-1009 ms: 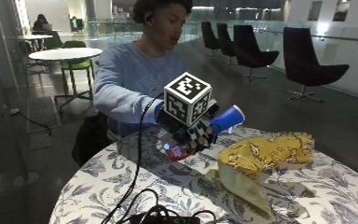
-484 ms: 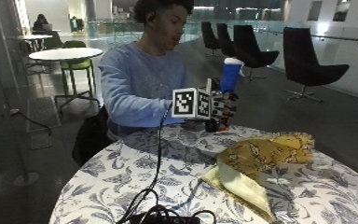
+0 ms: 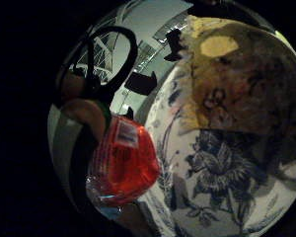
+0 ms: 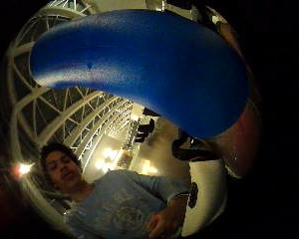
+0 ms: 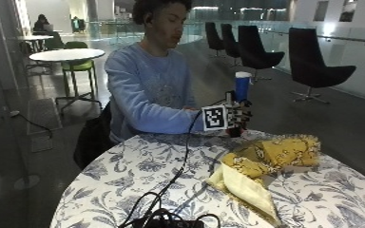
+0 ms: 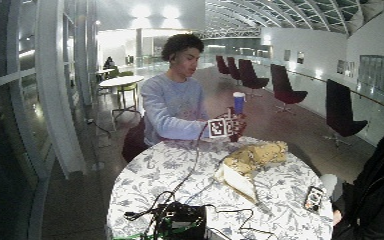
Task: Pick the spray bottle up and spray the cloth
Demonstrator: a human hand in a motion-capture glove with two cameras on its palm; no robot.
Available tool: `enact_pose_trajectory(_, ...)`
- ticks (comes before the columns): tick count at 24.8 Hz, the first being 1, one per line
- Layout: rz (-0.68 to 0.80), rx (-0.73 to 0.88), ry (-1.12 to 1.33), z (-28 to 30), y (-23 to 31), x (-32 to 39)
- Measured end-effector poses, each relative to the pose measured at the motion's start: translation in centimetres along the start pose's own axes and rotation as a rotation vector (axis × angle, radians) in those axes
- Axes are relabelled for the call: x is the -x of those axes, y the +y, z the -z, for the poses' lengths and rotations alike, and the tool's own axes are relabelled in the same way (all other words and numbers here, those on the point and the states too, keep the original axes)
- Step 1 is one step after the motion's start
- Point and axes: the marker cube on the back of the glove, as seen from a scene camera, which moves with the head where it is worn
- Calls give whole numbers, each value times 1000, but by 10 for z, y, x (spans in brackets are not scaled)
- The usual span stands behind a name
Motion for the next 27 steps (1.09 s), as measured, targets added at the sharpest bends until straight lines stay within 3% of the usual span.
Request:
enact_pose_trajectory(8,4,45,28,-11,15,-10)
enact_pose_trajectory(12,77,39,59,6,42,-3)
enact_pose_trajectory(18,145,-59,240,110,89,12)
enact_pose_trajectory(27,61,-125,638,261,172,-19)
